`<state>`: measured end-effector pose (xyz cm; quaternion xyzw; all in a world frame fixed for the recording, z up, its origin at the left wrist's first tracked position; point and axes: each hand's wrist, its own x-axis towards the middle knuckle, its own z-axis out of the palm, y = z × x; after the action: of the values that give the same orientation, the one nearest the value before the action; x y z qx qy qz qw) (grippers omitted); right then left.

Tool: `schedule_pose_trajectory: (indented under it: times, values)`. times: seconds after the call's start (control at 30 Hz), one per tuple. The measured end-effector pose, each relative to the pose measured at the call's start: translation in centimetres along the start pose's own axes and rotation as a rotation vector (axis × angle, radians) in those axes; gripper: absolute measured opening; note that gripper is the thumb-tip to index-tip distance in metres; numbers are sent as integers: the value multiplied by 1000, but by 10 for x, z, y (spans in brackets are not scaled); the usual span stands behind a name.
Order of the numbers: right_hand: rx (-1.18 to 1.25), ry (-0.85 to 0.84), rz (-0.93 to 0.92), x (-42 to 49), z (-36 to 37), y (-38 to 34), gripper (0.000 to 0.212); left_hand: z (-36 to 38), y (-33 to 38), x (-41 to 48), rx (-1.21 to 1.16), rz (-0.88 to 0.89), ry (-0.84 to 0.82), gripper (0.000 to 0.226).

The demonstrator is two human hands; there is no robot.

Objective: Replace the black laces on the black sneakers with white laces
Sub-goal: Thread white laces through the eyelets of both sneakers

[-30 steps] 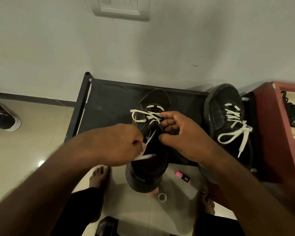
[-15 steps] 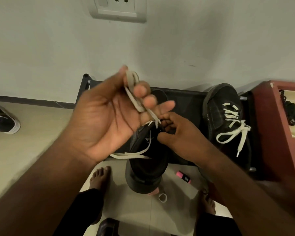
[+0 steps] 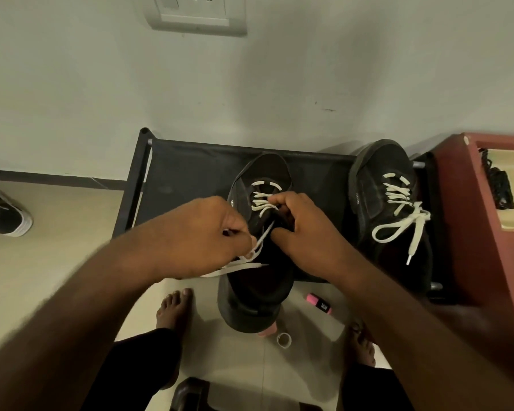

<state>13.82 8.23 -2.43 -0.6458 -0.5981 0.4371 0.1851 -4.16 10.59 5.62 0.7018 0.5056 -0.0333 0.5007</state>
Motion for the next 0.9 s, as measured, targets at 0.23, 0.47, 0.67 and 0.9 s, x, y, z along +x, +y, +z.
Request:
schedule_pose_trajectory:
  times: [0.23,0.47,0.67,0.9]
  values:
    - [-45,15,19,2,5,-3,48,-1,11,-6,-413,134,-43,28]
    - [-47,69,-18,1,8,0,49,5,13,-4,-358,220,67,41]
    - [106,133,-303,-16,4,-8,52,13,-9,15,91,183,414,31]
    - [341,257,-201,-10,-9,-9,13,15,-19,27,-572,7,503,13]
